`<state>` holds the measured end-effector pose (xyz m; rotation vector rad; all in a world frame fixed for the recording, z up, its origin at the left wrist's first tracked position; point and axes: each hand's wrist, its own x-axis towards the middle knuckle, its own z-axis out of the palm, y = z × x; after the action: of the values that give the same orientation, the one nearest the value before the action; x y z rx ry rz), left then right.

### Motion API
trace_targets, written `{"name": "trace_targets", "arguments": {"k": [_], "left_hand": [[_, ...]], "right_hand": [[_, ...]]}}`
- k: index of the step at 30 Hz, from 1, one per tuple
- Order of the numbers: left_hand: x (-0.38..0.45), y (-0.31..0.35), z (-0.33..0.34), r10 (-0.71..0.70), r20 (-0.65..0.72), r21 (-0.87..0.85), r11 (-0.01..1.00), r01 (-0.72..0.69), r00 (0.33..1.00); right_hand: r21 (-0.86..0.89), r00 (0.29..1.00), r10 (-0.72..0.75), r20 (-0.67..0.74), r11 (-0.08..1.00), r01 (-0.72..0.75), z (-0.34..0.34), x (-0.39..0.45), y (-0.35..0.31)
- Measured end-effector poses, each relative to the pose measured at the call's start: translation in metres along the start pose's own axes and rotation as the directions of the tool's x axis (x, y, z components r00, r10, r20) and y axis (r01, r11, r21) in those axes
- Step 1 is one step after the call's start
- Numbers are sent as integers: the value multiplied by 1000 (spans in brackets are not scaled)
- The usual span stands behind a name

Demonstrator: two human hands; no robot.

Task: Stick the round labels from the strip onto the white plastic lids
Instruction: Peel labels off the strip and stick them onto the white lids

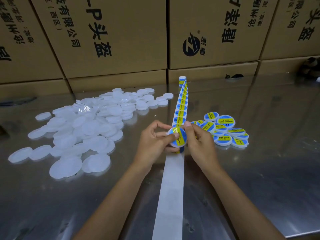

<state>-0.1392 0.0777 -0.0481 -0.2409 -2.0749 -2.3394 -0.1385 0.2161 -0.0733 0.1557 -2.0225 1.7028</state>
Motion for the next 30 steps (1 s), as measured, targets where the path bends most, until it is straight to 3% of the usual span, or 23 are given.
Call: {"name": "trace_targets", "arguments": {"k": [4,6,15,24,30], "left_hand": [[1,1,-6,12,-60,-100,995,-18,998],[1,1,-8,-5,-83,-148,989,-8,997],[0,-1,-6,-67,-25,-132,989,63,997],[5,0,-13,-80,183,-55,994,92,980],[7,1,-17,-80,-45,-65,995,77,996]], "right_hand": [[55,980,25,197,998,-37,5,-4,-2],[53,972,24,232,998,-37,6,-4,-2],[120,990,35,138,991,-52,1,-4,-1],[47,995,40,95,998,-44,0,-2,2],[64,978,76,196,994,-90,4,-1,-1]]}}
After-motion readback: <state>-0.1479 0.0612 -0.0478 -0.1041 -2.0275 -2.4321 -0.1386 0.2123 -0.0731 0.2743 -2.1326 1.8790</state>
